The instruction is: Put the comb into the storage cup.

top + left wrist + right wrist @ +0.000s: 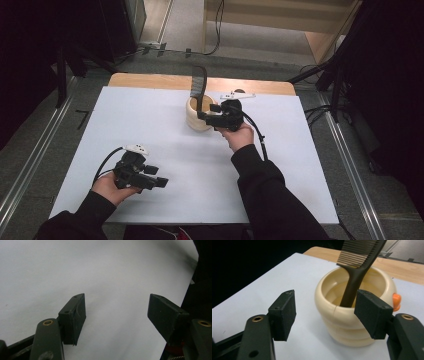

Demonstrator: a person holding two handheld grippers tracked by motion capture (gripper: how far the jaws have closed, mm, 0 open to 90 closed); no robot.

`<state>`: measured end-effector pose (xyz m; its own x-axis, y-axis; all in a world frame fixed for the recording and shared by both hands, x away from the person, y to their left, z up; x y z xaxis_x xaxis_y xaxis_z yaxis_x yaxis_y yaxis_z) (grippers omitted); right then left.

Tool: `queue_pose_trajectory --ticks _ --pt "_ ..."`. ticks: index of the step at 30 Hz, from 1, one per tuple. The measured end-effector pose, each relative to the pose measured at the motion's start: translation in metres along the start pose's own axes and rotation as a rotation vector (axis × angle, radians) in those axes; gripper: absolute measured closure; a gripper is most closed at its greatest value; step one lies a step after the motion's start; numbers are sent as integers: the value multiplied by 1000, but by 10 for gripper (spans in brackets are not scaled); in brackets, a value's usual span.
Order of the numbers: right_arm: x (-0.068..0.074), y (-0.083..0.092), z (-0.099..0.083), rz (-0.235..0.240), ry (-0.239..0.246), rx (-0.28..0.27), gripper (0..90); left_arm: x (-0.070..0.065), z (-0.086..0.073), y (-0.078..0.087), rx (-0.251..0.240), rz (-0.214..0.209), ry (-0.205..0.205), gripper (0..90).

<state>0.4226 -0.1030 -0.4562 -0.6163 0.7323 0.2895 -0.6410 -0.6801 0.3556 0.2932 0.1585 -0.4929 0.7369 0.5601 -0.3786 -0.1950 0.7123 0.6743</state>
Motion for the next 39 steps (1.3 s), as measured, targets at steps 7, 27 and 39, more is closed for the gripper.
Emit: queue_pose_trajectory --ticks 7,27,39 --pt "10 10 -9 33 43 33 282 1 0 1 -3 3 1 313" --pt "25 42 -29 85 65 119 261 4 1 4 -13 6 7 313" --pt "14 73 -47 73 57 177 261 5 1 4 -16 4 7 313"
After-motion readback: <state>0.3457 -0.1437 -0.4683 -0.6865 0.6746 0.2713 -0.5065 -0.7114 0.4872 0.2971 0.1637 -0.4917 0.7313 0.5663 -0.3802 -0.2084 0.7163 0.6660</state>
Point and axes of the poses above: each handheld gripper's, and its own axes: y roughly backward along the jaws, z roughly out of its top, x roughly to its left, the point moved 4 cm from there along -y, roughly forward along the jaws, and after that the axes turned 8 degrees about -x, right-handed, at the moved point
